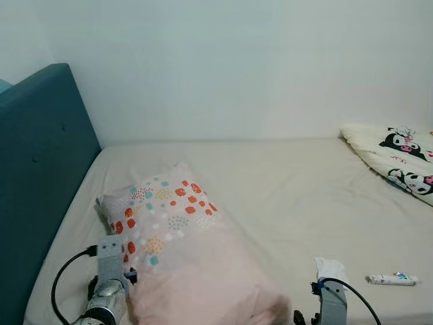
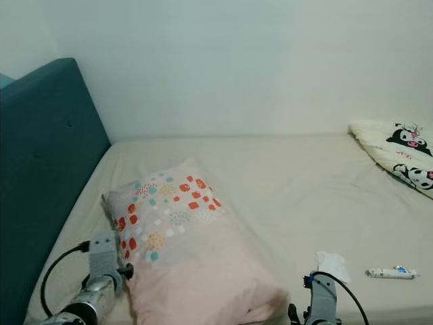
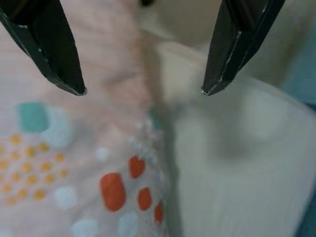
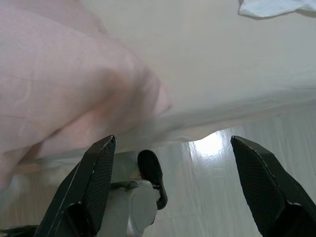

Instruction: Clean up the room

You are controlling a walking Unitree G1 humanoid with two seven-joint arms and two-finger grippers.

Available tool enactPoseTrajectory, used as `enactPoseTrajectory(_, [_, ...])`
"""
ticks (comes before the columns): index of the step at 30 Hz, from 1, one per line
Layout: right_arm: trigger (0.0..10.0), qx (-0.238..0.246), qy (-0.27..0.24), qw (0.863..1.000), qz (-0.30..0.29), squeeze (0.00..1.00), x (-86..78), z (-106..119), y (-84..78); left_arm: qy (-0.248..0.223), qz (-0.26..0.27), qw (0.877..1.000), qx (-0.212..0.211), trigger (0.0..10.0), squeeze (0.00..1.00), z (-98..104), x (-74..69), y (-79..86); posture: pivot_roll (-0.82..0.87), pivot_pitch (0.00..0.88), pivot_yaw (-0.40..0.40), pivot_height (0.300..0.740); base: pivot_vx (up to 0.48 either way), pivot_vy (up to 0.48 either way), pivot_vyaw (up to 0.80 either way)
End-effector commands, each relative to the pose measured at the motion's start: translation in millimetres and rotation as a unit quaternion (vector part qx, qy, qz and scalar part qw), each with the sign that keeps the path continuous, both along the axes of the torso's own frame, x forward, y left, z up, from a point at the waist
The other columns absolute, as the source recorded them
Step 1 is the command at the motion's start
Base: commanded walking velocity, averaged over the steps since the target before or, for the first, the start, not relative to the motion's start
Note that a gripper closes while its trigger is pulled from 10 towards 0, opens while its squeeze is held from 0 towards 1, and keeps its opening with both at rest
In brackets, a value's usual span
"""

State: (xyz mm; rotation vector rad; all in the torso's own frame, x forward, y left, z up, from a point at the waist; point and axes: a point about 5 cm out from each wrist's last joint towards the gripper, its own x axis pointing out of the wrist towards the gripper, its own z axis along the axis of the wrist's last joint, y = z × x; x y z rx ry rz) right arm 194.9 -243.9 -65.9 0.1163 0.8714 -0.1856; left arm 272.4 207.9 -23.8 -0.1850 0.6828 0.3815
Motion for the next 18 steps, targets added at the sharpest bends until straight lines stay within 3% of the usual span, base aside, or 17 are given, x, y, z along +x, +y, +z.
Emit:
enactPoseTrajectory(1, [10.0,0.005,0.012,1.0,-0.001,0.0,-0.7,-2,3.7,-0.023,0.001,0.997,-0.068,10.0,0.0,2,5.3,-10.8,-0.01,0.0,0.04,0.736,0.0,0.0,0.0])
enactPoseTrajectory(2, [10.0,0.004,0.013,1.0,-0.001,0.0,-1.2,-2,3.7,-0.055,0.005,0.989,-0.14,10.0,0.0,4,9.4,-20.3,-0.01,0.0,0.04,0.726,0.0,0.0,0.0])
enactPoseTrajectory(5, [10.0,0.005,0.01,1.0,-0.003,0.0,-1.1,-2,3.4,-0.078,0.004,0.979,-0.186,10.0,0.0,6,11.4,-26.4,-0.01,0.0,0.04,0.716,0.0,0.0,0.0])
enactPoseTrajectory(10, [10.0,0.003,0.006,1.0,-0.004,0.0,0.2,-1,2.1,-0.087,-0.024,0.981,-0.174,10.0,0.0,6,12.1,-31.6,-0.01,0.0,0.039,0.701,0.0,0.0,0.0])
enactPoseTrajectory(14, [10.0,-0.001,-0.011,1.0,-0.009,0.0,7.6,5,-3.1,-0.082,-0.038,0.988,-0.126,10.0,0.0,6,10.2,-26.6,-0.03,0.0,0.039,0.681,0.0,0.0,0.0])
enactPoseTrajectory(18, [10.0,-0.001,-0.022,1.0,-0.013,0.0,12.1,9,-6.0,-0.088,-0.037,0.988,-0.122,10.0,0.0,7,11.0,-23.6,-0.04,0.0,0.042,0.671,0.0,0.0,0.0])
